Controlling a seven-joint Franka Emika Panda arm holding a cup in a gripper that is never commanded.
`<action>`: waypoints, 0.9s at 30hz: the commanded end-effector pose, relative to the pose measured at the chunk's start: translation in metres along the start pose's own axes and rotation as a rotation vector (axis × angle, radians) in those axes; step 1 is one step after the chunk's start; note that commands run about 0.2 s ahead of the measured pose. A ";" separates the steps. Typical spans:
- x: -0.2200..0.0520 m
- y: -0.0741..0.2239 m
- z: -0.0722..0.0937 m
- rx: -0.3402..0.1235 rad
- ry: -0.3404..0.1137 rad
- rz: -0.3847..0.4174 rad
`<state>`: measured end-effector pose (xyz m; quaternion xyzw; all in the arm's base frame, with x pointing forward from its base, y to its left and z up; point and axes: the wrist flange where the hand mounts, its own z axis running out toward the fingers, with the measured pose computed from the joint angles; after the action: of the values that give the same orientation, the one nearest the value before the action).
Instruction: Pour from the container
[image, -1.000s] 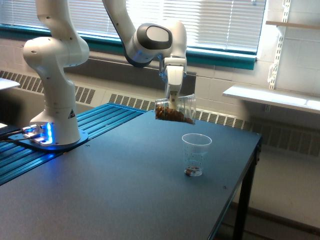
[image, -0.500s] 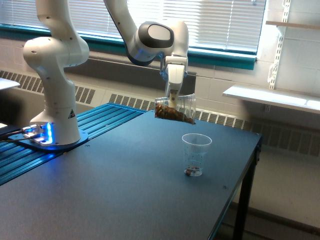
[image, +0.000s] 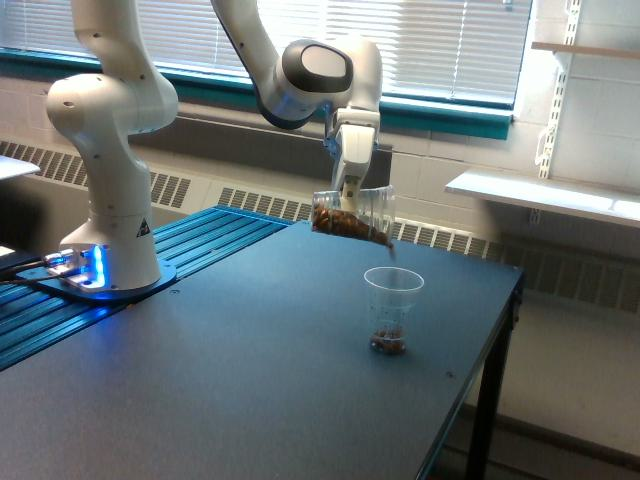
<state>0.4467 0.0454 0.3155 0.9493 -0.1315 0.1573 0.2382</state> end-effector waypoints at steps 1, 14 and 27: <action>-0.001 -0.004 -0.003 -0.004 -0.001 -0.023; 0.005 0.004 -0.006 -0.022 -0.014 -0.026; 0.009 0.004 -0.007 -0.028 -0.016 -0.034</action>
<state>0.4489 0.0429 0.3202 0.9490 -0.1273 0.1435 0.2503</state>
